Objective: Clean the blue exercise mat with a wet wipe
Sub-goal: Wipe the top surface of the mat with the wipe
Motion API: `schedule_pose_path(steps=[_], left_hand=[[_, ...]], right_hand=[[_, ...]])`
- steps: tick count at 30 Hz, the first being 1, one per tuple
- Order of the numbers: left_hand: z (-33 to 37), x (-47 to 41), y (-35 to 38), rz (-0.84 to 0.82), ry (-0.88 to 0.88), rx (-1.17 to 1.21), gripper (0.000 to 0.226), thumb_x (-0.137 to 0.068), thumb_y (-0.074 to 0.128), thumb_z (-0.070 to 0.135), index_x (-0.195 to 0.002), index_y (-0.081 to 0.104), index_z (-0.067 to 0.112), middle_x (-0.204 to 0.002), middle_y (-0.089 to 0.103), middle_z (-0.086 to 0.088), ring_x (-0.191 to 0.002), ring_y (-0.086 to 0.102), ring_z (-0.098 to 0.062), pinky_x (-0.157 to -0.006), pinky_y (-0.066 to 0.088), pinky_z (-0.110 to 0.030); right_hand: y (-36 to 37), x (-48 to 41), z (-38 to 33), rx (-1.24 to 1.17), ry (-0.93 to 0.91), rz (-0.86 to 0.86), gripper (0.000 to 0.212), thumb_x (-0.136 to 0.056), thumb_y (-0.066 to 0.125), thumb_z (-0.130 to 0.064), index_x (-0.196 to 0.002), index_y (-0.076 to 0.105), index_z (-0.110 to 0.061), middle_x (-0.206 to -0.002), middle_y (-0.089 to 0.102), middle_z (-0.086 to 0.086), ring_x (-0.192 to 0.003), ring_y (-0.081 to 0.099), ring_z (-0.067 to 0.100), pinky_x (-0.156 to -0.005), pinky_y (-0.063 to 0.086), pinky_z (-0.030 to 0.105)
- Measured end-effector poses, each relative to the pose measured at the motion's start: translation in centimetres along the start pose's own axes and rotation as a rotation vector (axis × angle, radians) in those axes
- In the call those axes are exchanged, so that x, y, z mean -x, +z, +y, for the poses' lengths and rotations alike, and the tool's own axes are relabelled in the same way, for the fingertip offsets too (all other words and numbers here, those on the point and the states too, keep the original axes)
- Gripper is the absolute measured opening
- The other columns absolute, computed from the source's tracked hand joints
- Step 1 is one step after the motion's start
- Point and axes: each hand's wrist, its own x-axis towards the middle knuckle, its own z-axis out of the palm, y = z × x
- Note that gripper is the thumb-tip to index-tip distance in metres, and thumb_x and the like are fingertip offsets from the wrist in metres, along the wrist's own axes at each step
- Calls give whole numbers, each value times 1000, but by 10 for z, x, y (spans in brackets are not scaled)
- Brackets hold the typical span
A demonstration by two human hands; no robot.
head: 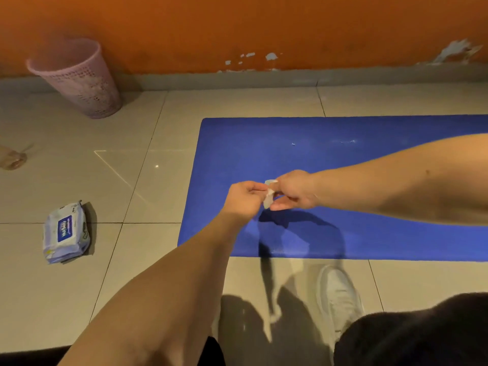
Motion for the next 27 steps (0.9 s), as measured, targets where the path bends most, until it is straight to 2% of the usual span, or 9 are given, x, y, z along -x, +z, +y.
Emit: schedule_pose_path(steps=[4,7,9,11,13,17,20,23,27], left_hand=[[-40,-22,6,128,-118,-200,21,-88,54,1,-77,56,20,-69,52,-2,-60,43,-26,-46,36,-20],[-84,-31,9,160,-215,-554,21,-90,52,12,-71,52,18,-72,53,0,-74,53,-30,-55,42,-26],[-108,-33,14,153,-304,-621,8,-91,59,19,-96,65,18,-99,62,-2,-101,59,-31,-76,53,-35],[-128,-31,19,138,-365,-742,39,-91,66,28,-128,58,18,-131,51,-5,-123,46,-29,-95,49,-40],[-144,-25,21,148,-363,-850,55,-89,69,33,-138,50,19,-142,40,-5,-130,34,-29,-99,45,-42],[-162,-16,22,128,-350,-941,64,-85,71,32,-142,45,20,-153,30,-4,-136,25,-31,-99,44,-46],[-162,-16,24,127,-361,-952,69,-89,69,32,-150,40,19,-158,23,-4,-140,20,-30,-107,40,-48],[-162,-15,28,124,-392,-948,72,-92,66,32,-155,33,21,-161,18,-2,-144,15,-28,-113,36,-47],[-163,-15,32,124,-425,-935,76,-92,67,28,-157,27,22,-163,11,-3,-146,10,-27,-116,32,-45]], right_hand=[[-13,-24,31,285,-130,24,24,-99,53,-11,-78,65,-6,-84,75,23,-78,70,30,-91,59,46],[-27,-51,66,696,-298,-3,49,-103,47,-27,-62,64,-7,-67,72,12,-66,66,26,-83,58,42],[-30,-69,89,935,-429,-1,50,-107,39,-32,-74,66,-4,-80,72,14,-70,60,28,-79,55,44],[-23,-82,111,1103,-520,9,39,-110,33,-28,-120,68,-17,-127,67,9,-108,63,30,-94,52,44],[-6,-90,134,1231,-646,-29,47,-109,32,-15,-155,39,-24,-160,38,0,-146,37,21,-114,37,37],[32,-85,186,1203,-828,-83,59,-103,40,-4,-160,24,-14,-169,13,3,-156,-4,17,-126,-1,31],[54,-87,224,1423,-814,-33,78,-101,40,-2,-161,-9,-12,-164,-27,10,-140,-40,27,-119,-21,44],[58,-88,231,1501,-740,-12,87,-102,47,-30,-158,-18,-21,-157,-42,10,-138,-47,39,-110,-31,59],[49,-84,213,1524,-694,-126,71,-105,15,-57,-149,-33,-30,-147,-51,2,-140,-43,41,-115,-23,61]])
